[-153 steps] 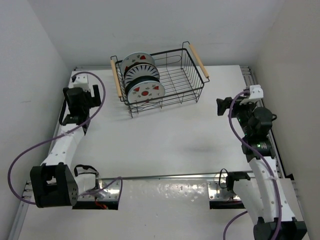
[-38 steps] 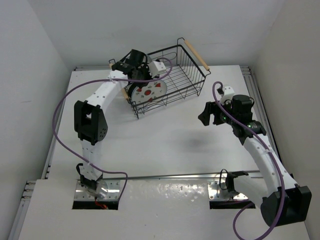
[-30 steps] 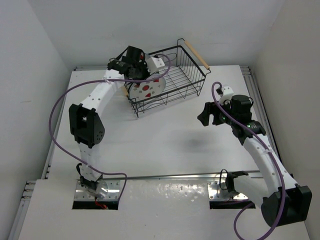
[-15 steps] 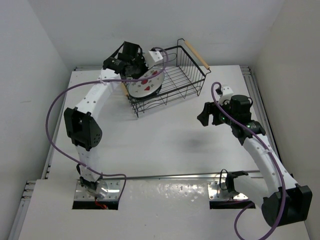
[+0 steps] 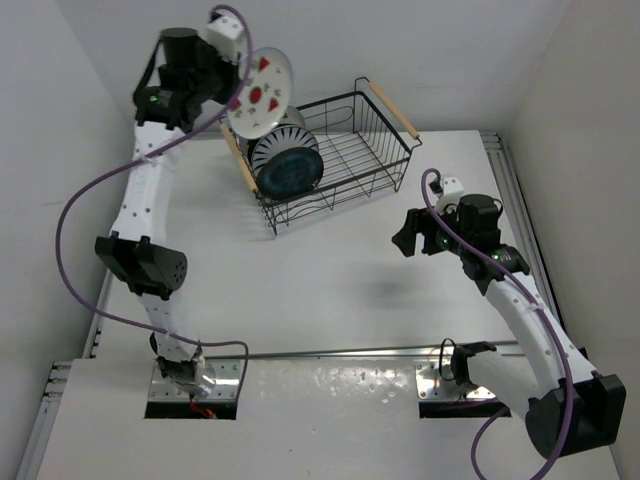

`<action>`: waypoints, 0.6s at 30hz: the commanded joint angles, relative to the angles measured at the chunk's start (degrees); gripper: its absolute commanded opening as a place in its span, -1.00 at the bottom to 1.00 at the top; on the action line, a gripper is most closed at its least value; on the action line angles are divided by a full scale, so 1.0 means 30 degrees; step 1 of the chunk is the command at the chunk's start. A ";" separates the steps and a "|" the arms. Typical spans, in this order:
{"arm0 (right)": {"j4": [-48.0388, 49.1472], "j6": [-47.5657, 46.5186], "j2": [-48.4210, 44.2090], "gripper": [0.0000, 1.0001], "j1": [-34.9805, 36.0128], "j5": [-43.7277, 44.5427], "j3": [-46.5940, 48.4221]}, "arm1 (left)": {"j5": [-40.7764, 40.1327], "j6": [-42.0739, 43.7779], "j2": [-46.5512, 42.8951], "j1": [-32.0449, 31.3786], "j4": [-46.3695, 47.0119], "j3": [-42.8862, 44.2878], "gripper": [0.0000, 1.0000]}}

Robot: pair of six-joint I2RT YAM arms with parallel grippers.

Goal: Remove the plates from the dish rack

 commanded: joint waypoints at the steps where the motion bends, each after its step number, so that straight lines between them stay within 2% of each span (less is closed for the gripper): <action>1: 0.0681 0.0276 -0.0411 0.66 0.0234 0.0004 -0.0300 | -0.0316 -0.2756 -0.2798 0.3166 0.2241 0.1259 -1.00; 7: 0.1501 0.0802 -0.0382 0.66 0.0643 -0.0260 -0.0887 | 0.0912 -0.3667 -0.5053 0.8123 0.1946 -0.1199 -1.00; 12: 0.1970 0.1038 0.0027 0.65 0.1083 -0.0436 -0.1035 | 0.3485 -0.4867 -0.6168 1.1694 0.2853 -0.6061 -1.00; 18: 0.1707 0.0921 0.0380 0.65 0.1640 -0.0437 -0.0858 | 0.7357 -0.4140 -0.5526 1.3518 0.2942 -0.9867 -1.00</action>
